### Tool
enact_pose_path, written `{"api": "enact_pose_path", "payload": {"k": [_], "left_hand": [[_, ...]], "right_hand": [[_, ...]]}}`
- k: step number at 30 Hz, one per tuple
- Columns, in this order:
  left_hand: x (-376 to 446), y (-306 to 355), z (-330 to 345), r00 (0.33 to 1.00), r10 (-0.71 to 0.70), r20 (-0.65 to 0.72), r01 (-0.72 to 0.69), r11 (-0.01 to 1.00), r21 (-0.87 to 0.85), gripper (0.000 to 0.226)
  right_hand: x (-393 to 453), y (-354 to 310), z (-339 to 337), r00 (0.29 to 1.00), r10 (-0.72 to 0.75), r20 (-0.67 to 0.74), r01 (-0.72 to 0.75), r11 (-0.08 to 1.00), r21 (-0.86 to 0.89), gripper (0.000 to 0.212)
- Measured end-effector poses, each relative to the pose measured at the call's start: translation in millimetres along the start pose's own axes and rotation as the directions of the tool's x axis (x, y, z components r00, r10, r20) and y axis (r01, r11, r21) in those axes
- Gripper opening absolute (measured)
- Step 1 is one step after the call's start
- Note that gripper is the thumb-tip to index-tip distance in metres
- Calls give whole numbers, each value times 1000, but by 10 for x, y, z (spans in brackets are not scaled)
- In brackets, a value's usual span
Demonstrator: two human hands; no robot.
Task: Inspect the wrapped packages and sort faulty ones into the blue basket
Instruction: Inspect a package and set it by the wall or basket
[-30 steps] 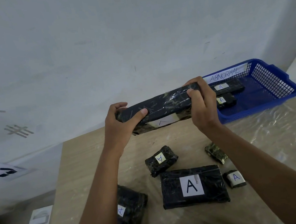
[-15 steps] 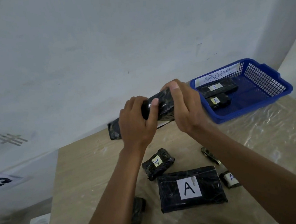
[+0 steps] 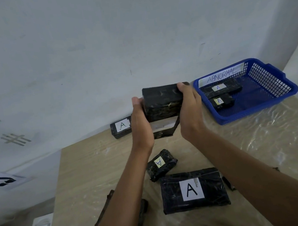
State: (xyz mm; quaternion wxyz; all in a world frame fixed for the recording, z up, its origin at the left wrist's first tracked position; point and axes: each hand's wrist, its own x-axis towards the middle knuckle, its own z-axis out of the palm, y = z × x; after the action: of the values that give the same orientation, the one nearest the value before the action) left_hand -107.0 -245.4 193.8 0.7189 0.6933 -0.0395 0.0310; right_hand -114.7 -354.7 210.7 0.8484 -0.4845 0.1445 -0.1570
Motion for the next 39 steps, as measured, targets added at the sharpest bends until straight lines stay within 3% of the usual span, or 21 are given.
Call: {"api": "enact_pose_path", "payload": {"k": [3, 7, 12, 24, 28, 35, 39], "left_hand": [[-56, 70, 94, 998, 42, -42, -45, 997, -55, 89], [-98, 112, 174, 966, 137, -219, -167, 978, -127, 42], [-150, 154, 227, 944, 224, -242, -251, 964, -86, 8], [-105, 158, 122, 953, 171, -251, -191, 980, -55, 17], [-19, 133, 83, 954, 127, -273, -163, 980, -113, 21], [-99, 89, 100, 983, 143, -112, -151, 987, -59, 10], [-67, 97, 94, 983, 78, -169, -87, 995, -43, 11]], "right_hand": [[-59, -2, -30, 997, -77, 17, 78, 995, -61, 28], [-120, -28, -15, 980, -173, 97, 182, 979, -90, 23], [-169, -24, 3, 958, -243, 153, 259, 961, -100, 14], [-128, 40, -17, 957, -144, 252, 170, 982, -86, 16], [-81, 78, -66, 943, -111, 315, 144, 986, -83, 30], [-65, 56, -126, 958, -135, 252, 187, 962, -197, 31], [-50, 103, -154, 941, -107, 320, 168, 971, -169, 24]]}}
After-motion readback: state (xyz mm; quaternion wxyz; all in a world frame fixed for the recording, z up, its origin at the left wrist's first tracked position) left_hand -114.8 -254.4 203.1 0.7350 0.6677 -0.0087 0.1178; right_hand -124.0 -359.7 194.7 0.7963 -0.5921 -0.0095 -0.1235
